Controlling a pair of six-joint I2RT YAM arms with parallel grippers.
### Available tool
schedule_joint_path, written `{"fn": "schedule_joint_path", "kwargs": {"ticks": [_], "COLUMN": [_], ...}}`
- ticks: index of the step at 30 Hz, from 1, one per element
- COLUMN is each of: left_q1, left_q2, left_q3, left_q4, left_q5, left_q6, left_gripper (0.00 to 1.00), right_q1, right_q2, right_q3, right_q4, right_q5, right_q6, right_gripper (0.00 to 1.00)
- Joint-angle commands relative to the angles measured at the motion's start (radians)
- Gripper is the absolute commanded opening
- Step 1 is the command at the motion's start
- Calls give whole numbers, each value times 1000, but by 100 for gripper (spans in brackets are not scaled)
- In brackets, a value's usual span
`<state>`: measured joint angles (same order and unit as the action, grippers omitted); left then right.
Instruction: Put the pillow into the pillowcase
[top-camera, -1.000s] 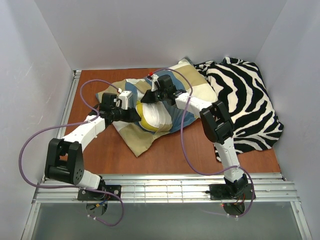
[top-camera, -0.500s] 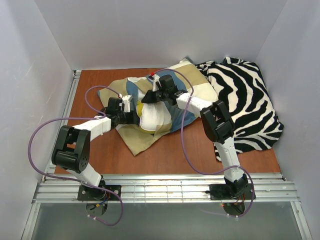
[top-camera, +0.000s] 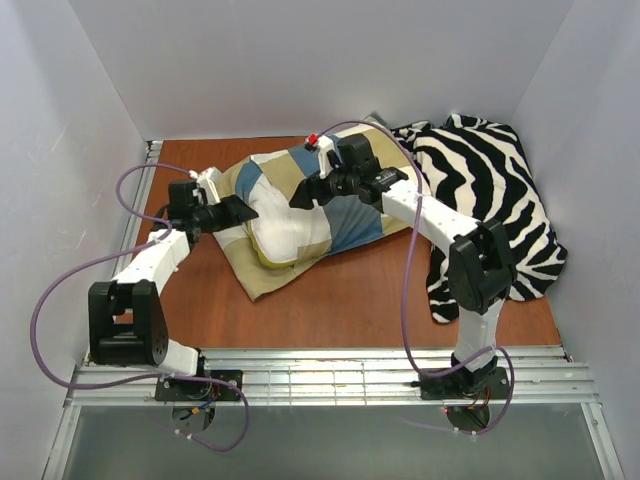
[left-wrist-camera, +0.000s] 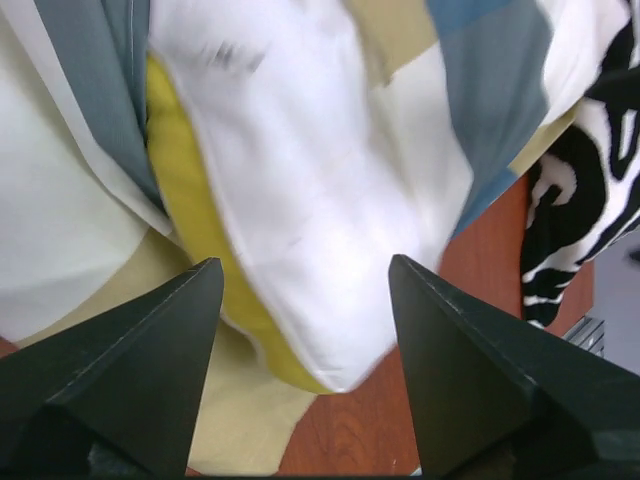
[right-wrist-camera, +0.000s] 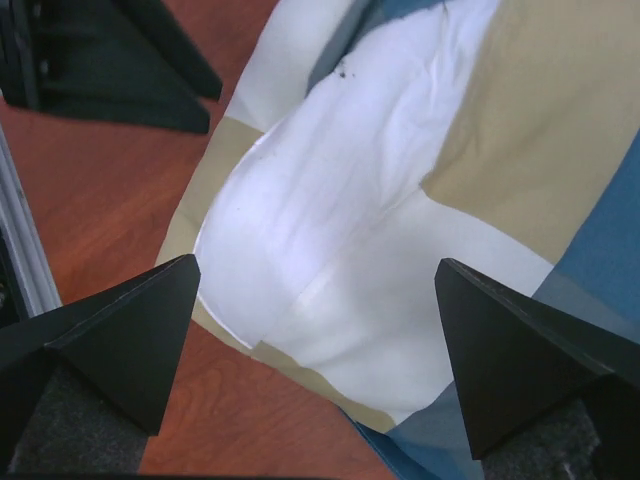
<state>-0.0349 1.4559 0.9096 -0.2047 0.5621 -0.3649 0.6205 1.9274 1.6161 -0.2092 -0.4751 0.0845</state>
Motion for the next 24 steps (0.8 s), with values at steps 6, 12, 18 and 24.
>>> {"fn": "schedule_joint_path", "kwargs": {"ticks": [6,12,18,24], "left_q1": [111,308,403,412], "left_q2": [-135,-150,-172,-167], "left_q3": [37,55,28,-6], "left_q4": [-105,-107,-104,-90], "left_q5": [78,114,131,111], "left_q6": [-92,-141,-118,-98], "left_gripper": [70,71,71,72], "right_q1": [238,326,341,337], "right_q2": [31,225,393,508], "right_q3": [134,306,419,367], "right_q4": [-214,-269,-372,-395], "right_q5": [277,536,609,606], "right_q6": [-285,-328,-344,-399], "right_gripper": [99,99,99,87]}}
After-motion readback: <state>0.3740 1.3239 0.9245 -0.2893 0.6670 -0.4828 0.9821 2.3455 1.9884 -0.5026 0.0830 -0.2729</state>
